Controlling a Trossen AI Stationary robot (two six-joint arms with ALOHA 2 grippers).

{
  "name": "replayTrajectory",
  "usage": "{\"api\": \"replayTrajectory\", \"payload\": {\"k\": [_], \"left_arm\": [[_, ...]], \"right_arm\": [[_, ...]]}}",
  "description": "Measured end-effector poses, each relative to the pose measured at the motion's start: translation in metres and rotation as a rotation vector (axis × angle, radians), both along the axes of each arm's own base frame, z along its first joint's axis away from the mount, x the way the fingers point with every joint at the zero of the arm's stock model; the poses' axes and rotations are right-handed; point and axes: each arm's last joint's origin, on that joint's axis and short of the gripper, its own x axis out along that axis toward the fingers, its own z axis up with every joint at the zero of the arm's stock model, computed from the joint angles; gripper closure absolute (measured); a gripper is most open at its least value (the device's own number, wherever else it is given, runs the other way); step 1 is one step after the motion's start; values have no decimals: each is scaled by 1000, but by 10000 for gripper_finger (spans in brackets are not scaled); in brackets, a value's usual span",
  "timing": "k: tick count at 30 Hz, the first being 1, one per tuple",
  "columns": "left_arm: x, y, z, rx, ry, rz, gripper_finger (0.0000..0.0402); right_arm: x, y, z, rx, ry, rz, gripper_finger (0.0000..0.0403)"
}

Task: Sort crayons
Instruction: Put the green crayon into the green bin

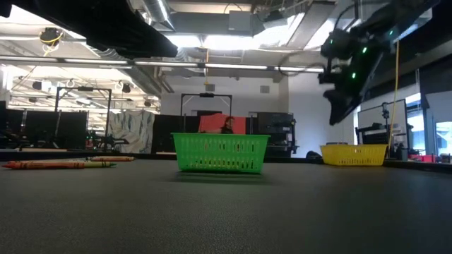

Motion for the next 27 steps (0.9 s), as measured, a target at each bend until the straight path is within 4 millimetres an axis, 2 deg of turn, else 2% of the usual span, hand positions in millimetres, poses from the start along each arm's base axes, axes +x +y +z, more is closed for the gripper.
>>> {"api": "replayTrajectory", "payload": {"k": [7,14,19,27], "left_arm": [[0,0,0,-5,-3,2,314],[0,0,1,24,-3,-2,314],[0,0,1,25,-6,-2,314],[0,0,1,25,-5,-3,314]], "right_arm": [[13,79,19,126,-77,250,228],[21,155,19,259,-100,438,228],[23,199,13,298,-92,516,228],[23,255,-2,402,-82,597,228]]}}
